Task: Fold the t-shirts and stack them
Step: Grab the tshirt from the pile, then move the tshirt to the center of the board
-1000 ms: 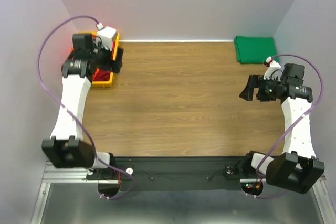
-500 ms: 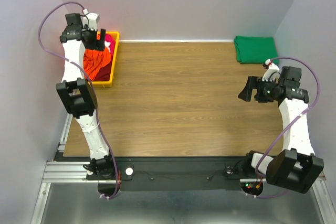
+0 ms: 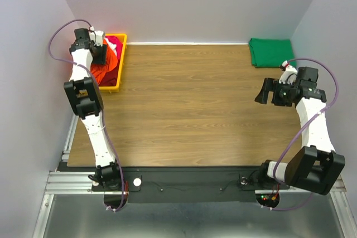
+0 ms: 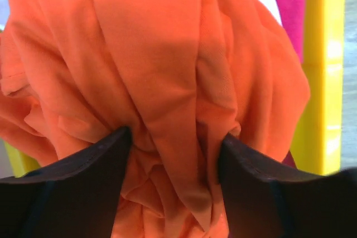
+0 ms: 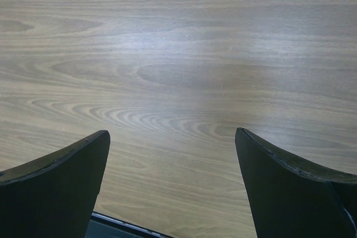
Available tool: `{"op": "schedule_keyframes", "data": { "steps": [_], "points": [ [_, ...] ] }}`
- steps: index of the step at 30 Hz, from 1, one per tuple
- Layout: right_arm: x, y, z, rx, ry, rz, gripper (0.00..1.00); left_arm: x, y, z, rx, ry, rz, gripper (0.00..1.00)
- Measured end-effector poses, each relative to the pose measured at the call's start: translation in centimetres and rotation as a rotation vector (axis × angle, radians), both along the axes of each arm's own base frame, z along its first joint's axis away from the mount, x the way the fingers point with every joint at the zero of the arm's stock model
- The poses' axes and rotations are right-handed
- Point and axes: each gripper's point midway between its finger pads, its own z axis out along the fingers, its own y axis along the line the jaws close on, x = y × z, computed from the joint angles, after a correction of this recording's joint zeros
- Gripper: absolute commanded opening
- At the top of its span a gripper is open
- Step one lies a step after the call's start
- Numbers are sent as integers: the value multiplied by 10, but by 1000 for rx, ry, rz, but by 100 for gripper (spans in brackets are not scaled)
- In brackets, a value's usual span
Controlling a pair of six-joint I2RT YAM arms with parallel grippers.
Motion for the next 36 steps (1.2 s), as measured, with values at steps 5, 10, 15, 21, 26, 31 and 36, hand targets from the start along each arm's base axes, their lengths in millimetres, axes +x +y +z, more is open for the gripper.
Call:
{"op": "schedule_keyframes", "data": {
  "steps": [5, 10, 15, 21, 26, 31, 36],
  "points": [
    [2, -4, -3, -5, 17, -24, 100, 2, 9, 4, 0, -21, 10, 14],
    [4, -4, 0, 1, 11, -31, 100, 0, 5, 15, -22, -34, -3, 0],
    [2, -1, 6, 6, -8, -23, 100, -9, -7, 81, -51, -134, -43, 0],
    [0, 3, 15, 13, -41, -9, 100, -48, -50, 238, -105, -413, -140, 0],
    [0, 7, 17, 29, -48, 5, 100, -102, -136, 363, -169, -654, -313, 0],
    [0, 11, 18, 46, -54, 20, 100, -166, -258, 428, -365, -757, -584, 0],
    [-1, 14, 23, 57, -70, 36, 100, -221, -336, 435, -515, -709, -821, 16]
  ]
}}
